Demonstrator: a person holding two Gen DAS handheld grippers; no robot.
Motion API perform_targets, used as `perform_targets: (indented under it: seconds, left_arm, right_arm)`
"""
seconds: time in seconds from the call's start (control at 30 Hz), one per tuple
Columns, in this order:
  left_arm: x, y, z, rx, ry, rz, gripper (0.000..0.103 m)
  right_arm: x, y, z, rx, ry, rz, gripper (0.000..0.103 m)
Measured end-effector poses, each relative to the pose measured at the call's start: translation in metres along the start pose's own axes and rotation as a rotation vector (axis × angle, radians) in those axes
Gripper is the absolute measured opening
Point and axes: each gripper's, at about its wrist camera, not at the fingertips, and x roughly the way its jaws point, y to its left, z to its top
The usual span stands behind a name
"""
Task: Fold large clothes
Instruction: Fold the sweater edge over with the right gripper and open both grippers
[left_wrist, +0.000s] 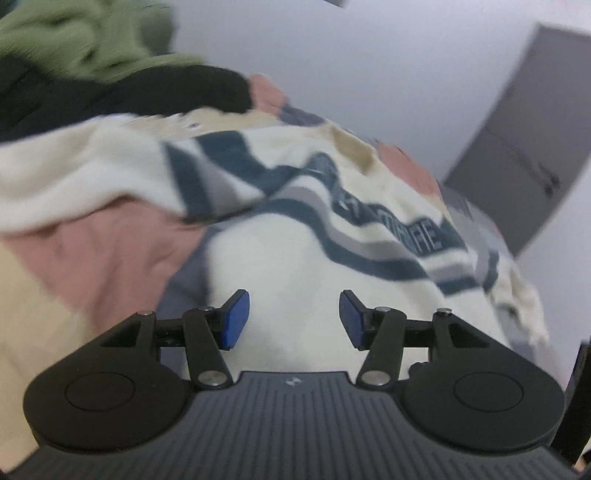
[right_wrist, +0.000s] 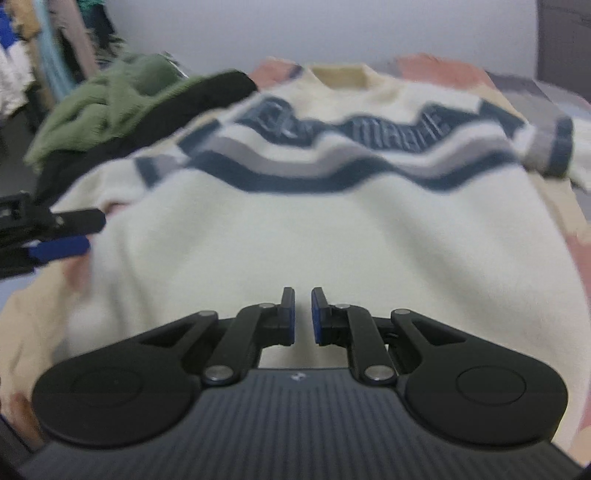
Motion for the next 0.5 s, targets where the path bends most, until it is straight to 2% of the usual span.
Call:
perform_targets:
  seconds: [0.1, 0.2, 0.33, 0.5]
  left_arm:
    - [0.021, -0.011, -0.005, 0.073, 0.028, 0.012, 0.06]
    - [0.04, -0.011, -0.013, 0.105, 0.085, 0.063, 0.06]
    - [0.056, -0.001, -0.021, 0.095, 0.149, 0.104, 0.06]
    - [0.056, 0.005, -0.02, 0.067, 0.156, 0.106, 0.06]
  right_arm:
    - [0.014, -0.013, -0.005, 0.064, 0.061, 0.006, 0.012]
    - [0.015, -0.022, -0.006, 0.129, 0.07, 0.029, 0.011]
    - [0.003, -0.033, -0.003, 0.22, 0.058, 0.064, 0.013]
    - [-0.029, -0.067, 0.019, 0.314, -0.017, 0.051, 0.013]
